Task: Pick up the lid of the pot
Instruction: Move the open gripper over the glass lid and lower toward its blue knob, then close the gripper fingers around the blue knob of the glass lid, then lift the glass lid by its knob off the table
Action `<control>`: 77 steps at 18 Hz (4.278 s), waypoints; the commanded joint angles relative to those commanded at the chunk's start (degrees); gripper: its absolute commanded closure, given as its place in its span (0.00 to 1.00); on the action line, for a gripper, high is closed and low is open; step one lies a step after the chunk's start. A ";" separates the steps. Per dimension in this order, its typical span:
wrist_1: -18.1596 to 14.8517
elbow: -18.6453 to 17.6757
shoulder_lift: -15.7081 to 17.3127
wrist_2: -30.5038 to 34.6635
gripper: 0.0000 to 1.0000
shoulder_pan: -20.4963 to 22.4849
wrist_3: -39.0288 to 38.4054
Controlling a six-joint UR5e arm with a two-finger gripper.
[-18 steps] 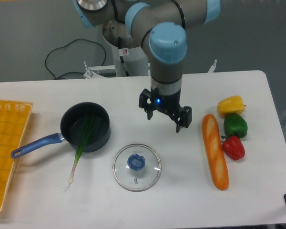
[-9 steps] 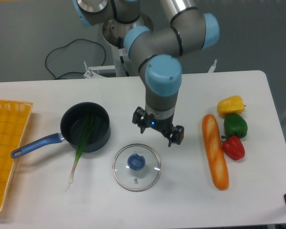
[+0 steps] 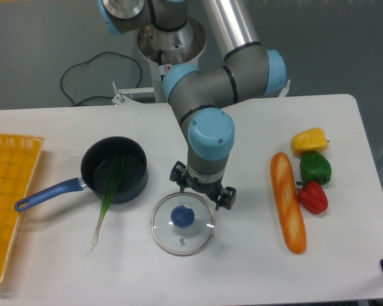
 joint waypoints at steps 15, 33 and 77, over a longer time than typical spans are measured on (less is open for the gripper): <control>3.60 -0.61 -4.05 0.00 0.00 -1.93 -3.69; 7.29 -3.34 -5.10 0.09 0.00 -3.60 -5.10; 7.30 -2.55 1.57 0.35 0.63 -2.37 -2.99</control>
